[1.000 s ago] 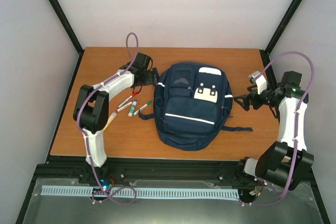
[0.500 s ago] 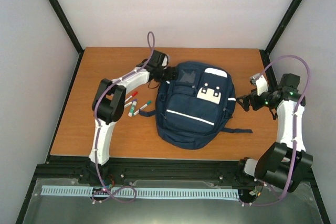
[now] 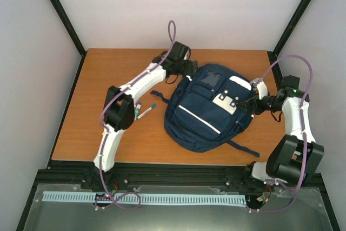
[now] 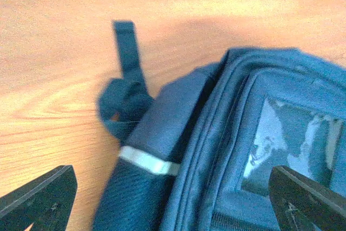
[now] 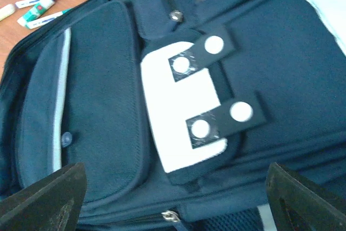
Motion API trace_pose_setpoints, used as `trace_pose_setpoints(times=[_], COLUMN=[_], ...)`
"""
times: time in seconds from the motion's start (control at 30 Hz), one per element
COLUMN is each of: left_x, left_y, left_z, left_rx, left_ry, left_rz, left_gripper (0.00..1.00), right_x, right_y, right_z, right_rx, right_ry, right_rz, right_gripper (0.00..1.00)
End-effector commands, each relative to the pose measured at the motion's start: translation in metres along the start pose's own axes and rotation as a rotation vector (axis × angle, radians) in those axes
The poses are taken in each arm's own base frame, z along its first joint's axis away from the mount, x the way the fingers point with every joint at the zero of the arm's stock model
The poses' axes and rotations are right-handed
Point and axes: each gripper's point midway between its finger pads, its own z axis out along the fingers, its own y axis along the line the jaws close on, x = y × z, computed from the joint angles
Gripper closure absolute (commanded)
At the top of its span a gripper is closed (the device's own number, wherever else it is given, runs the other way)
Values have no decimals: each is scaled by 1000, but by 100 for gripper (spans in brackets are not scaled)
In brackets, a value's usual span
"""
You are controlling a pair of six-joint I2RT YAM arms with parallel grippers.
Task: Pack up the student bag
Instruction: Adjust the student bag at the center of the board.
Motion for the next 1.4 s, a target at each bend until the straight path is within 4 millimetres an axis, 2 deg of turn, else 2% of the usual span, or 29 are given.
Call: trace_pose_setpoints(times=[0.0,0.07,0.17,0.23,0.37,0.43,0.5,0.6,0.67,0.73,0.8,0.9,1.03,1.17,1.37], left_x=[-45,-38,-22,-13,11,19,36,62,80,97,114,144,179,187,178], left_y=[24,41,53,57,73,97,125,136,143,136,127,115,115,131,151], left_z=[-103,-125,-147,-170,-204,-224,-230,-209,-196,-186,-179,-164,-144,-133,-115], left_rx=[-175,-262,-283,-274,-288,-394,-533,-584,-593,-497,-404,-288,-233,-308,-430], left_ry=[-106,-110,-118,-152,-200,-227,-194,-6,51,80,124,251,371,408,421], left_rz=[30,34,111,144,157,106,65,224,269,279,282,286,286,292,347], left_gripper=[0,0,0,0,0,0,0,0,0,4,15,39,49,52,57], right_x=[-9,-10,-12,-15,-24,-33,-42,-50,-53,-49,-38,-22,-11,-9,-4], right_y=[30,33,38,40,55,70,85,103,114,124,130,130,133,136,137], right_z=[2,9,22,28,38,44,48,55,61,69,74,80,82,86,88], right_rx=[-31,-14,3,8,-31,-59,-74,-100,-147,-195,-225,-220,-241,-279,-299], right_ry=[-32,-11,22,32,49,52,47,11,-19,-10,30,52,66,80,95], right_rz=[-103,-136,-174,-197,-215,-239,-267,-274,-272,-267,-285,-296,-303,-284,-279], right_gripper=[8,8,8,9,14,17,19,25,31,37,40,42,44,45,46])
